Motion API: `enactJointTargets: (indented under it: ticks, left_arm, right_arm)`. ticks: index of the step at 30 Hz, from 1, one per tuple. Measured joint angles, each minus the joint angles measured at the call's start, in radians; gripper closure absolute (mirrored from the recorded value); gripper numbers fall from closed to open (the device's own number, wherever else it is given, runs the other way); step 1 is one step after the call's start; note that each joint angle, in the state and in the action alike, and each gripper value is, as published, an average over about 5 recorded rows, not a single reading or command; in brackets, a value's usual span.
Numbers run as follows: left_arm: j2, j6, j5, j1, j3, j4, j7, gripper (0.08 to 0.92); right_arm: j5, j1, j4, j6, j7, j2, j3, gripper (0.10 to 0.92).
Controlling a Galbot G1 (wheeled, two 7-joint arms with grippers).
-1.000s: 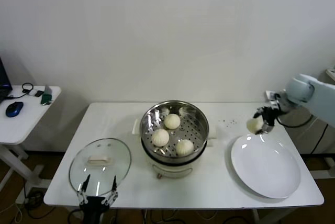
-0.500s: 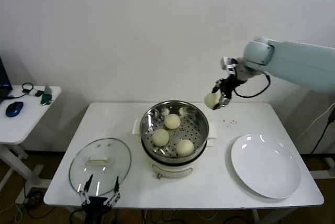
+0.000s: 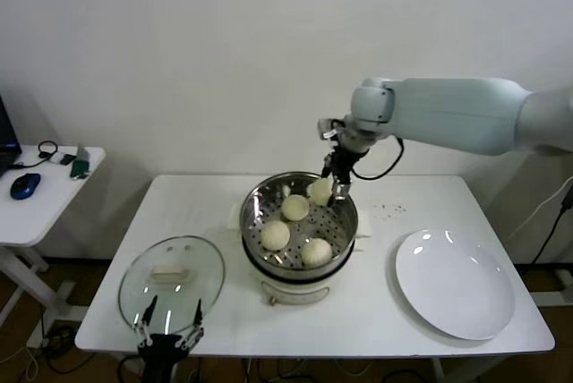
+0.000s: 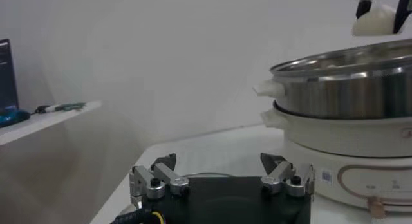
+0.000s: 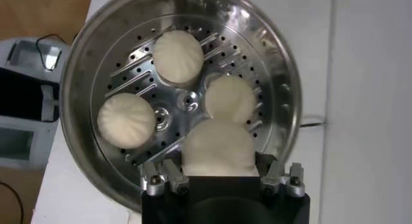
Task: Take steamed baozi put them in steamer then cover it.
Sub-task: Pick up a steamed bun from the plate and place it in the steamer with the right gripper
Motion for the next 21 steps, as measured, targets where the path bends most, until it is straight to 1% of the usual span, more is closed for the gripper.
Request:
enactJointTargets:
  ticks: [9,21]
  left_arm:
    - [0.009,0.006,-0.009,-0.011,0.000,0.006,0.001,0.177]
    - [0.015,0.015,-0.010,-0.022,0.004,0.008,0.001,0.177]
  right_arm:
    - [-0.038,-0.064,-0.026,-0.008,0.013,0.044,-0.017,0.296]
    - [-0.073,-0.104,-0.043,-0.015,0.020,0.060,-0.024,0.286]
